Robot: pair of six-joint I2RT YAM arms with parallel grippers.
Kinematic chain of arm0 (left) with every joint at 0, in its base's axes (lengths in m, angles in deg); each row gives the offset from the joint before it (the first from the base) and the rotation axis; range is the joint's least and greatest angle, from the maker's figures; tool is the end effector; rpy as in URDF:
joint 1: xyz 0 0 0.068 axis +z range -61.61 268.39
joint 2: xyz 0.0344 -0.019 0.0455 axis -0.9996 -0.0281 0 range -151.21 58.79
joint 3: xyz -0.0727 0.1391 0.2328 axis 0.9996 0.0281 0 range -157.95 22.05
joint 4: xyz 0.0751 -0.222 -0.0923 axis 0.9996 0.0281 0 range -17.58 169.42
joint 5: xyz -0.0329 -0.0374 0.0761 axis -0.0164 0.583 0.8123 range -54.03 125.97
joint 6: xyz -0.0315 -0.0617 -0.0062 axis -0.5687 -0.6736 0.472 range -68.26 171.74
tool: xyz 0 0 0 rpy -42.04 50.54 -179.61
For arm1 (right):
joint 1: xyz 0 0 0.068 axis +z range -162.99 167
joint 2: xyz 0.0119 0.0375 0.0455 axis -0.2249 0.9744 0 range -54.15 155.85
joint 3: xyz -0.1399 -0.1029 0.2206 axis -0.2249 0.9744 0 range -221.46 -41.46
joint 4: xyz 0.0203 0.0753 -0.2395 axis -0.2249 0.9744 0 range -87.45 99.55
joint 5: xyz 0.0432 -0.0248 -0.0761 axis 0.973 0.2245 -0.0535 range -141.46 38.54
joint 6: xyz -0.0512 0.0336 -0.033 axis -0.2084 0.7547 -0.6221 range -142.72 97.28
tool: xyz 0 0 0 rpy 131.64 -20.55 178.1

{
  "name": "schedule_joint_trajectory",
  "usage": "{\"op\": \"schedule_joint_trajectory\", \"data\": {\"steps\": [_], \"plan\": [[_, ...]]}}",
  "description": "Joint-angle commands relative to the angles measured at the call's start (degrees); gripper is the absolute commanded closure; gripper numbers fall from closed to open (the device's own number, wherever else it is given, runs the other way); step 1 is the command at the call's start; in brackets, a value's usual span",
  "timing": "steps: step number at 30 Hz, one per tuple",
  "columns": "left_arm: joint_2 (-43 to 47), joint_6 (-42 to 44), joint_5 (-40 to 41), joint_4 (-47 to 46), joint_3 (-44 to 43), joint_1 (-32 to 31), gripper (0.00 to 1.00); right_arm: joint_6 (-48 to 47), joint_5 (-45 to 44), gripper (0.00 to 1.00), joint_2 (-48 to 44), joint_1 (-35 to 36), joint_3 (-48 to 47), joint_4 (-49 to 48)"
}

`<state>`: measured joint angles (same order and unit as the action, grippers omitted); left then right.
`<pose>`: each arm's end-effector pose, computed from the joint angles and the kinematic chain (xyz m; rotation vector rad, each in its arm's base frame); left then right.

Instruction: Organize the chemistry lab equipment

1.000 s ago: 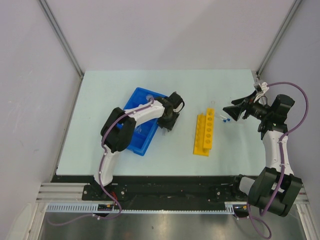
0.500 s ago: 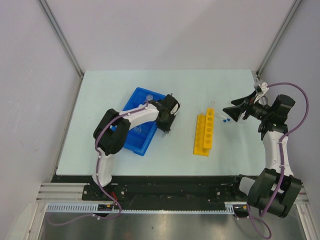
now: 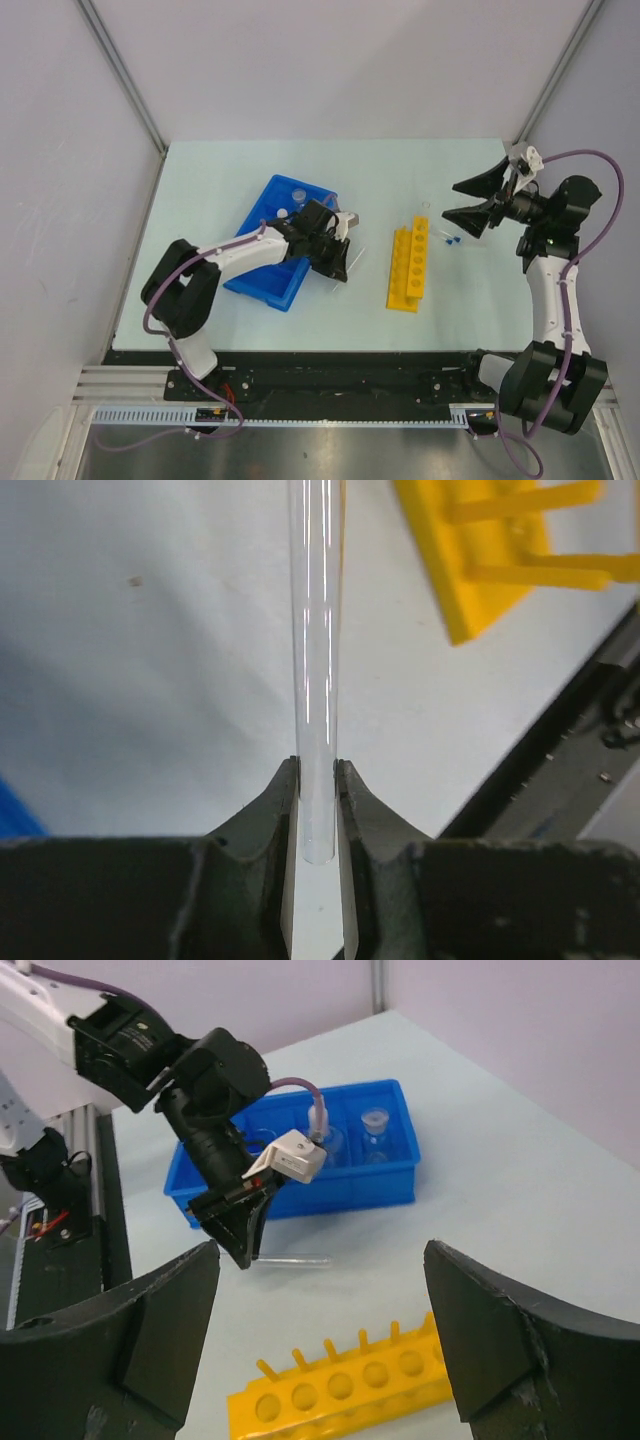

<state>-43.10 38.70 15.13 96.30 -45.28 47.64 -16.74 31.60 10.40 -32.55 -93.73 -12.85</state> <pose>0.2670 -0.2567 0.1881 0.7842 2.5920 -0.7894 0.2316 -0.0227 0.3723 -0.8268 1.4141 0.9031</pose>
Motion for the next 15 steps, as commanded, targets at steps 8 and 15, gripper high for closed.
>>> {"op": "schedule_joint_trajectory", "data": {"steps": [8,15], "plan": [[12.5,-5.1,-24.0,-12.7,9.8,0.1,0.8,58.8,11.7,0.04,7.8,16.0,-1.6,-72.5],[15.4,-6.7,-24.8,-12.9,12.5,0.1,0.8,65.2,8.2,0.01,13.4,24.4,-2.5,-75.0]]}}
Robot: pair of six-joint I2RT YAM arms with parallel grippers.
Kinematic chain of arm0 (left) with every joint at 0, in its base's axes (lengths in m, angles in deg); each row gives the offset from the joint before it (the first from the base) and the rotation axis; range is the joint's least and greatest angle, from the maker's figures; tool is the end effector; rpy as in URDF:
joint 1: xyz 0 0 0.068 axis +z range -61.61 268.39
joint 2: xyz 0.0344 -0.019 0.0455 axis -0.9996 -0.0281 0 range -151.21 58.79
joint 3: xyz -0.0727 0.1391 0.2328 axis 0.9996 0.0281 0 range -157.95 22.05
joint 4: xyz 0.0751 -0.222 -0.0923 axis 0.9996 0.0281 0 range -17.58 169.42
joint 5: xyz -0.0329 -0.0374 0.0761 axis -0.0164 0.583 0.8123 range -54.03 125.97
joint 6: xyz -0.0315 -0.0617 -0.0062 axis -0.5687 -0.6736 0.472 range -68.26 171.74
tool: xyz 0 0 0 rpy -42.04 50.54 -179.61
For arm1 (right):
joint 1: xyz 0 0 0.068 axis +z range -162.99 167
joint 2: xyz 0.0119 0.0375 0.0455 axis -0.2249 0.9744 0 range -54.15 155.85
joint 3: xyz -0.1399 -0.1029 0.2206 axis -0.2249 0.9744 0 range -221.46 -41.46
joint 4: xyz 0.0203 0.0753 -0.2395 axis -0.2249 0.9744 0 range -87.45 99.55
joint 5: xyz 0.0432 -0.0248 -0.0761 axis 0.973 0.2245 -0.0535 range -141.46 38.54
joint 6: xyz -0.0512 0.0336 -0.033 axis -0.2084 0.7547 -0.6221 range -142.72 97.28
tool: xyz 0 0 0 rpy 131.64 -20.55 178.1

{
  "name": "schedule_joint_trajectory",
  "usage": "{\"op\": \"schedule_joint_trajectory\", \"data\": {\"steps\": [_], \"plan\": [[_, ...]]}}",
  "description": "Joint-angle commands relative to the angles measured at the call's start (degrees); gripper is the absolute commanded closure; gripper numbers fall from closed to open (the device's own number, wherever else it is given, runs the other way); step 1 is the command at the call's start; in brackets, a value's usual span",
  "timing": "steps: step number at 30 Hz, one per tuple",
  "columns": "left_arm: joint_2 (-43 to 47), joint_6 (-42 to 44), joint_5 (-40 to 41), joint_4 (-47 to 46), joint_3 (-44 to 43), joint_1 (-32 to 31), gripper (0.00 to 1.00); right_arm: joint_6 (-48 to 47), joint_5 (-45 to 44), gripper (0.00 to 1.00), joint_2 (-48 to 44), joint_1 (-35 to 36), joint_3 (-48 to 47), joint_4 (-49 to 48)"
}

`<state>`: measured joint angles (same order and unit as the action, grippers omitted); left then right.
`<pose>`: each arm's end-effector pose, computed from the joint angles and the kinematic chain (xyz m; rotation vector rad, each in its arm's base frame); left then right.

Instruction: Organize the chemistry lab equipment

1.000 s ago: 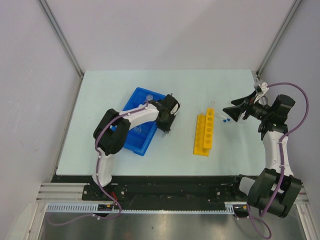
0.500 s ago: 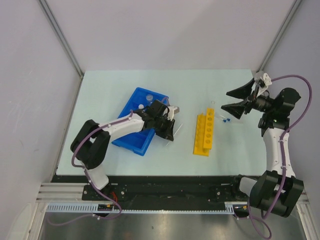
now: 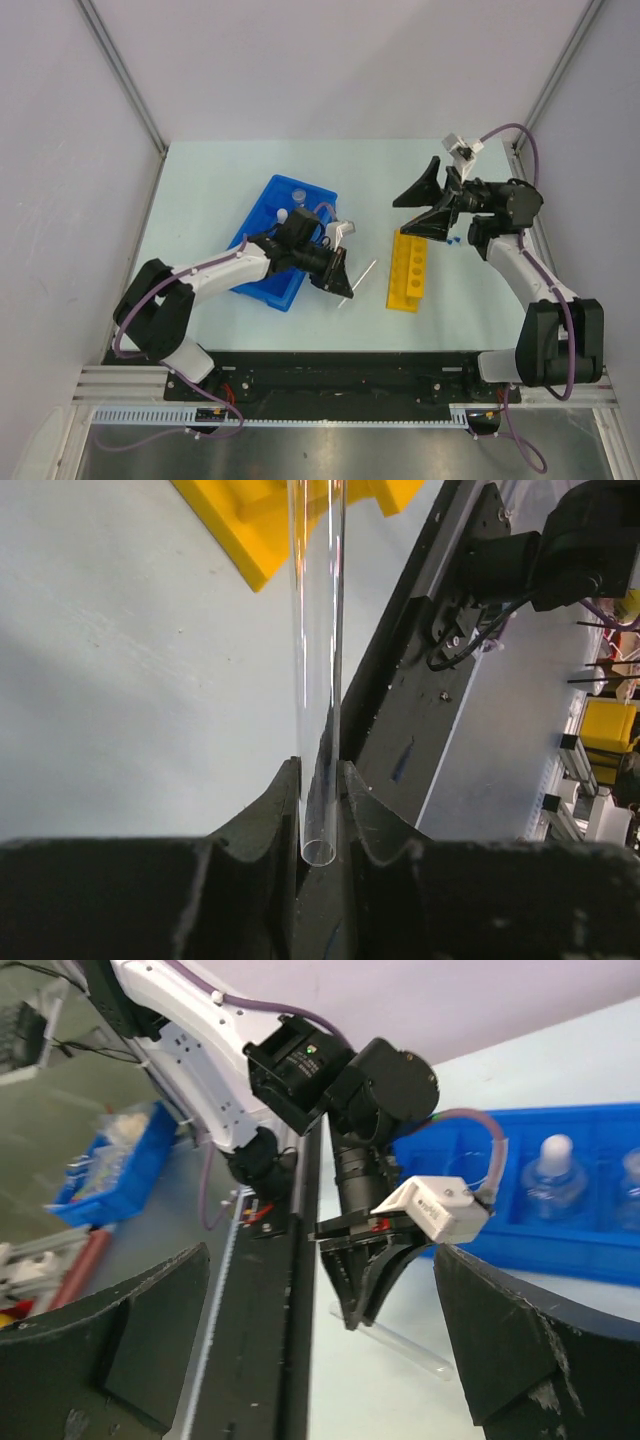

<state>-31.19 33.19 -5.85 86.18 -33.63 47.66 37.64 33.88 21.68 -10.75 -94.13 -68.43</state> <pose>0.2218 -0.2408 0.2167 0.8539 2.4215 -1.3254 0.2431 0.0659 0.3985 -1.0446 1.3257 1.3907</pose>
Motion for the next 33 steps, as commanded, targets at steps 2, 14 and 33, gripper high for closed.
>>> {"op": "schedule_joint_trajectory", "data": {"steps": [2,14,33], "plan": [[3.9,-1.6,-3.5,-2.5,1.0,0.0,0.8,13.1,4.1,0.0,2.3,5.5,-5.0,-19.4],[4.8,-3.0,-3.6,-1.1,-1.3,0.2,0.8,-76.5,-35.7,0.0,3.0,15.9,-44.2,105.7],[5.2,-2.8,-12.1,3.5,-1.9,0.1,0.79,-135.4,-56.0,0.13,-4.2,39.2,-25.0,134.0]]}}
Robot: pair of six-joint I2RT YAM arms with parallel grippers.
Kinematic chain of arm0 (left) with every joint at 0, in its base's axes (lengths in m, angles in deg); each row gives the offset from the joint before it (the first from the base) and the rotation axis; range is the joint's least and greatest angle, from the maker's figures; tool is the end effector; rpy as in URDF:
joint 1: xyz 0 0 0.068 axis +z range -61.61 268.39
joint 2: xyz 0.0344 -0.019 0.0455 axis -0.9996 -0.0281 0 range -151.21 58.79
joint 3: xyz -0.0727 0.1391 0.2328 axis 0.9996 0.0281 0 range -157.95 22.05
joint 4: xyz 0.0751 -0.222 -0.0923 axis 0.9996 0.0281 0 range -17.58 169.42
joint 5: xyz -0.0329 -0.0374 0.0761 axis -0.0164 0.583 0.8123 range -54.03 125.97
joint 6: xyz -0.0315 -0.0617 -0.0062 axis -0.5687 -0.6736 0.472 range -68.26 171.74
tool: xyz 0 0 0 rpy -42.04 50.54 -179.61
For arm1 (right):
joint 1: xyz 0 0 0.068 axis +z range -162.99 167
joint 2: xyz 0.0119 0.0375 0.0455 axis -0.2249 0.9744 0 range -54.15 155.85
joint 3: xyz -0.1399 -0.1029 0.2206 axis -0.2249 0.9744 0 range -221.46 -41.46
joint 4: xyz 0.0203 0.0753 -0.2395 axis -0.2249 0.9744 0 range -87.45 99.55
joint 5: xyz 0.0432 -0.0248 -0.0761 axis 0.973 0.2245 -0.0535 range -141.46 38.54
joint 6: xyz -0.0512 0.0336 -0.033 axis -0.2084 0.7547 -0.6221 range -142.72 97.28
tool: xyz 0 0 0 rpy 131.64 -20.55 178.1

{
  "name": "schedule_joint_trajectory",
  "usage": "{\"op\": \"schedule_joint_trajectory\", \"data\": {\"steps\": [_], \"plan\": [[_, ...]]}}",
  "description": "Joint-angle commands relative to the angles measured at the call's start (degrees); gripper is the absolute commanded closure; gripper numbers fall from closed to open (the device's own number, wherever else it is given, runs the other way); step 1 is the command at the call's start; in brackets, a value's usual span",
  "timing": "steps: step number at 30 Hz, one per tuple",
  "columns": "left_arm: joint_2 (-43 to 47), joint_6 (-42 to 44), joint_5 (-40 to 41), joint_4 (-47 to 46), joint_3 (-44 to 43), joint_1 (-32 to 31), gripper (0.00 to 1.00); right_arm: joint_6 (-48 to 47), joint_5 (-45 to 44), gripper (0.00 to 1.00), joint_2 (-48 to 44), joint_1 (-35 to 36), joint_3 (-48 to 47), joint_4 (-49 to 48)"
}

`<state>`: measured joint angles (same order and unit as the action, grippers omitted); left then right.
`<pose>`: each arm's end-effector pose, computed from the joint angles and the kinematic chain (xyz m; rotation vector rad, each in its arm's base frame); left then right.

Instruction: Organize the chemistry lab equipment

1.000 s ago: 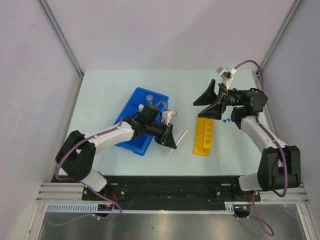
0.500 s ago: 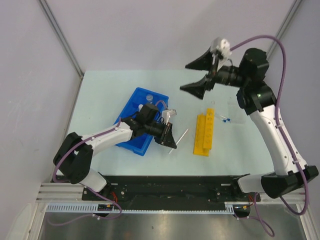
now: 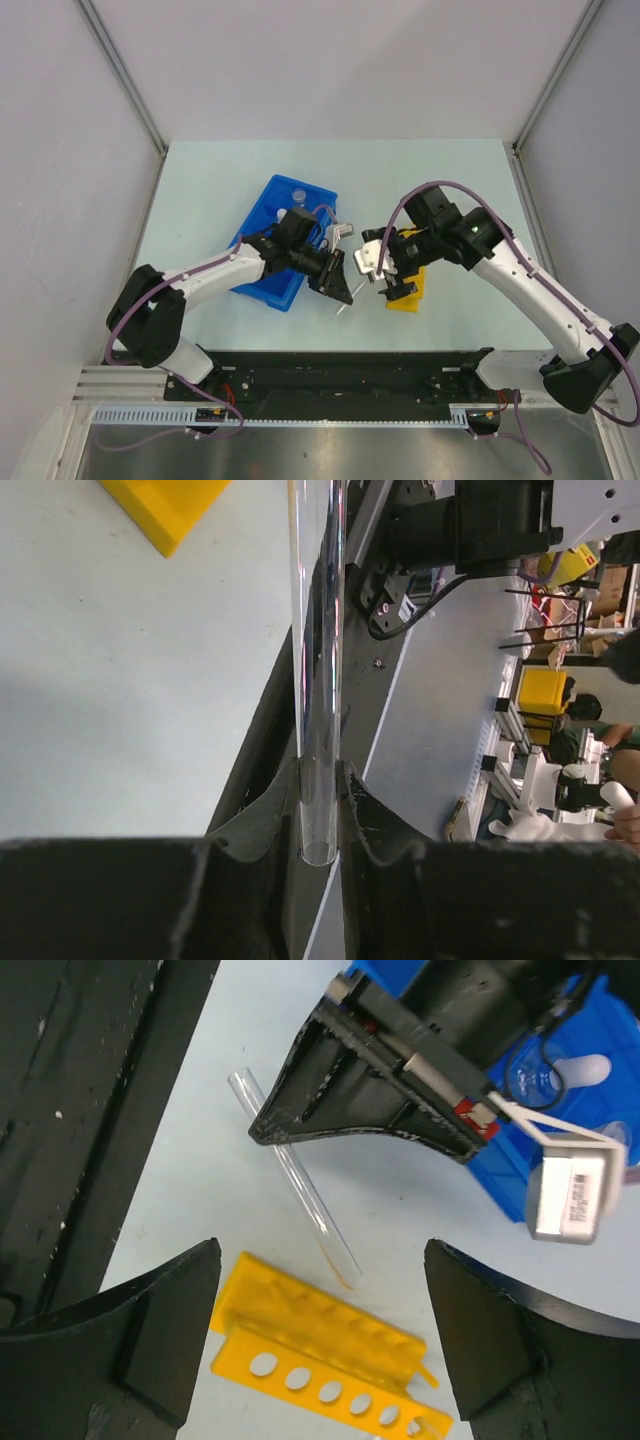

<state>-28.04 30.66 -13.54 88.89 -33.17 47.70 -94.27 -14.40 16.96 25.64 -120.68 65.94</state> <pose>0.2072 -0.2349 0.2311 0.8746 2.4258 -1.5044 0.1534 0.1663 0.3656 -2.0557 1.1361 0.5443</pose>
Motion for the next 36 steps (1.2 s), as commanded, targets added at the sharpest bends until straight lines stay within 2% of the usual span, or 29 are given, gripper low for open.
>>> {"op": "schedule_joint_trajectory", "data": {"steps": [1,3,7,11,15,21,28,31,34,36], "plan": [[2.1,-0.5,-4.6,0.8,-2.3,0.2,0.79,-3.2,-9.0,0.17,0.9,4.4,2.1,-1.0],[2.4,-0.6,-5.0,0.6,-2.0,0.2,0.79,-2.9,-11.9,0.2,1.5,5.7,4.1,-2.9],[2.5,-1.3,-5.9,-0.3,-1.7,-0.1,0.79,-1.5,-17.4,0.34,3.1,8.8,7.8,-7.3],[1.9,-1.7,-6.6,-0.7,-2.1,-0.7,0.79,-1.1,-21.5,0.38,3.9,10.8,9.9,-10.9],[1.4,-1.9,-6.8,-0.8,-2.3,-1.1,0.79,-1.0,-23.5,0.42,4.8,12.3,10.8,-12.2],[1.0,-3.7,-7.3,-2.2,-1.8,-1.1,0.78,-1.0,-25.9,0.53,6.4,15.3,11.8,-12.3],[1.5,-5.8,-6.7,-3.4,-1.3,-0.8,0.78,-0.7,-27.1,0.74,6.1,17.6,12.6,-10.8],[2.3,-7.1,-5.9,-4.2,-0.8,-0.1,0.76,0.0,-26.7,0.8,5.3,17.5,12.6,-10.7],[5.2,-9.8,-4.3,-6.4,0.6,1.6,0.66,1.1,-24.2,0.82,3.9,16.0,12.6,-10.8],[7.2,-12.1,-2.8,-7.8,1.5,2.9,0.54,2.6,-20.9,0.83,3.0,14.2,12.6,-11.1]]}}
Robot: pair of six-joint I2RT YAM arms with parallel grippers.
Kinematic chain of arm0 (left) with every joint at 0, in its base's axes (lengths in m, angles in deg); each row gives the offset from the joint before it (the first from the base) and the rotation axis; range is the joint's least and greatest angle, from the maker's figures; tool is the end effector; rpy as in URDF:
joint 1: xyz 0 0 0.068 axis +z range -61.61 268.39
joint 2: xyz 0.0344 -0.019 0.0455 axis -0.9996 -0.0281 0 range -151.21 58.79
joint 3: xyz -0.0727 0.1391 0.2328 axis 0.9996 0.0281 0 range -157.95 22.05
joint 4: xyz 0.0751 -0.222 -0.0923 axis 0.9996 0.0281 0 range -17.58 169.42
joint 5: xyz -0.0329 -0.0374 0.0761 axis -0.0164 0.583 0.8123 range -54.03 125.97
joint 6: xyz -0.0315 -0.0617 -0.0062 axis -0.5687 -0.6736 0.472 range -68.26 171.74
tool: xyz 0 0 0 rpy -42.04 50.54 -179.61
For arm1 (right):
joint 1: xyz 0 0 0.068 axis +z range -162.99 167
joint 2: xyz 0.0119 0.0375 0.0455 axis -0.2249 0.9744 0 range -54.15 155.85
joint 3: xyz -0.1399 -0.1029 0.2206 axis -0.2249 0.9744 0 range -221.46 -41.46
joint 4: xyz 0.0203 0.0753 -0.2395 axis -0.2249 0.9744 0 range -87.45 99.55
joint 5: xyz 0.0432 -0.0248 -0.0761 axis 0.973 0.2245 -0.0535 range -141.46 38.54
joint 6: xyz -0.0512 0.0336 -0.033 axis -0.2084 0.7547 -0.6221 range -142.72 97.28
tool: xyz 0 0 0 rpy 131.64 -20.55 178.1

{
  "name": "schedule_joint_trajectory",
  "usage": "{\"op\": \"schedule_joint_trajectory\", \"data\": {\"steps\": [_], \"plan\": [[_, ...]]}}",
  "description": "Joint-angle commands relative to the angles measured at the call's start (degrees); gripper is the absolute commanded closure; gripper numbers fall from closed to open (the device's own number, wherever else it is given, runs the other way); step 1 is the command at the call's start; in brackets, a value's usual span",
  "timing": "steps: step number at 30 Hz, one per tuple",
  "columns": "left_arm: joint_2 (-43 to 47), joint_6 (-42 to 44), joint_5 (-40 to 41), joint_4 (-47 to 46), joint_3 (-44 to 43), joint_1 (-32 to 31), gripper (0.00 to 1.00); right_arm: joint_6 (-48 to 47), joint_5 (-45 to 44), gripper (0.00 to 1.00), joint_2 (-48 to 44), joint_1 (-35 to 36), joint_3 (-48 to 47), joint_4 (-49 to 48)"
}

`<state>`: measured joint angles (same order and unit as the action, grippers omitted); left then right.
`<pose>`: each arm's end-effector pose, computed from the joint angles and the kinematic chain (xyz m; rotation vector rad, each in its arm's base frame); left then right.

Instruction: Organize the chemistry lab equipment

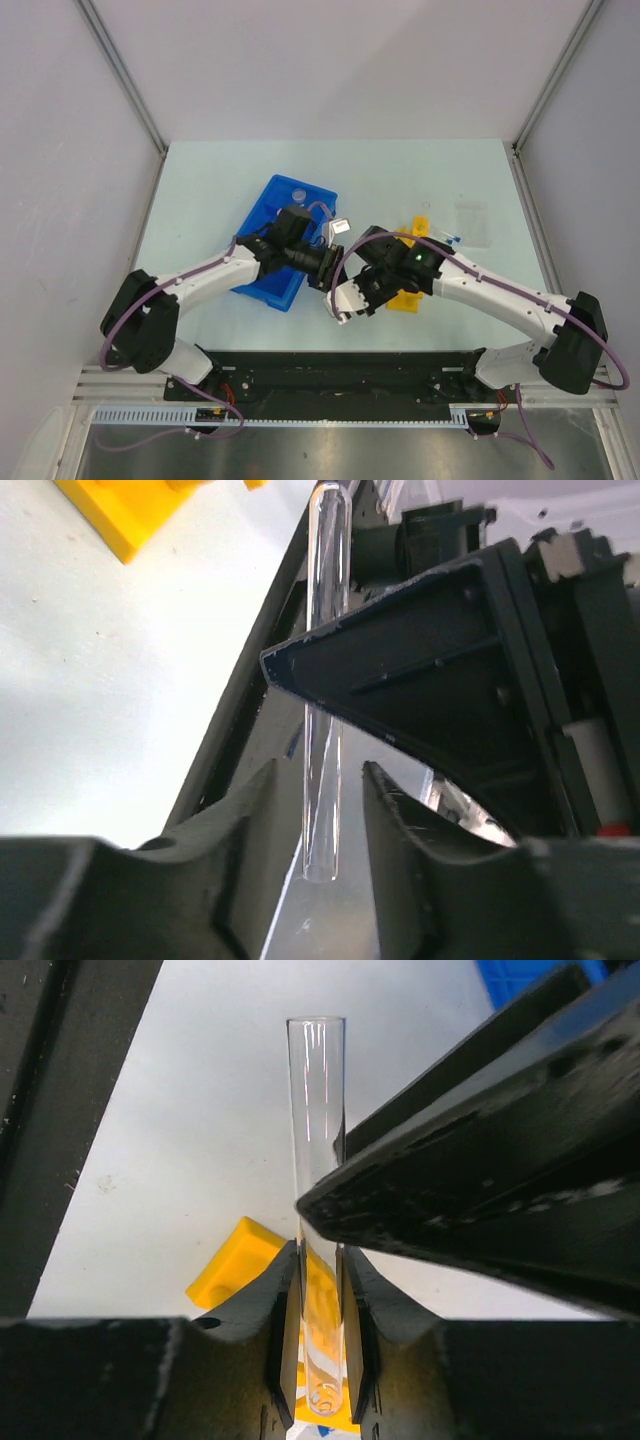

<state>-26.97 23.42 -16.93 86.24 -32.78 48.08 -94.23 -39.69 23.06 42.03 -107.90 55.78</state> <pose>0.2063 -0.2342 0.2398 0.7807 2.4444 -1.6230 0.1386 0.2183 0.2777 -2.4028 1.1394 0.1835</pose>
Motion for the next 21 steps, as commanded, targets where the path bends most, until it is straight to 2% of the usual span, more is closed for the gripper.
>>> {"op": "schedule_joint_trajectory", "data": {"steps": [1,2,5,7,11,12,13,14,15,17,18,19,21], "plan": [[8.7,-5.6,1.2,-6.3,2.1,3.8,0.5,3.1,7.3,0.83,-4.1,-2.9,-0.2,-1.1],[9.9,-6.7,1.9,-6.7,2.4,4.6,0.4,4.8,9.0,0.83,-4.7,-4.8,-0.2,-1.3],[16.1,-7.7,6.7,-8.0,4.2,7.3,0.25,9.3,16.7,0.83,-6.9,-9.7,-0.2,-2.8],[19.3,-7.8,10.0,-11.4,6.5,8.9,0.21,12.9,22.9,0.83,-7.9,-12.6,-0.2,-5.0],[29.6,-7.5,16.7,-20.8,12.0,9.1,0.15,27.8,33.1,0.83,-10.1,-20.3,-0.2,-12.8],[31.3,-8.2,18.0,-28.0,15.9,8.6,0.12,35.8,35.1,0.83,-10.1,-23.9,-0.1,-17.4],[32.8,-9.3,20.9,-31.4,17.8,8.1,0.09,40.9,39.3,0.83,-10.1,-25.6,0.0,-20.0],[34.1,-9.5,22.9,-34.4,19.5,7.4,0.05,45.9,40.9,0.83,-10.0,-27.8,0.9,-26.8],[36.0,-9.5,24.8,-39.9,22.5,5.3,0.04,57.7,42.7,0.83,-10.1,-31.5,1.7,-31.1],[36.4,-9.0,30.8,-44.0,24.4,2.8,0.01,68.4,46.2,0.83,-9.9,-35.2,4.0,-39.6],[35.8,-9.0,32.8,-46.7,25.2,0.3,0.01,74.2,46.8,0.83,-9.8,-36.7,6.4,-47.2],[34.7,-9.4,34.7,-48.3,25.4,-1.0,0.01,82.5,47.4,0.83,-9.8,-39.4,7.5,-50.6],[32.5,-9.9,39.7,-52.6,25.0,-4.6,0.01,90.5,46.9,0.83,-10.0,-41.3,11.2,-59.4]]}}
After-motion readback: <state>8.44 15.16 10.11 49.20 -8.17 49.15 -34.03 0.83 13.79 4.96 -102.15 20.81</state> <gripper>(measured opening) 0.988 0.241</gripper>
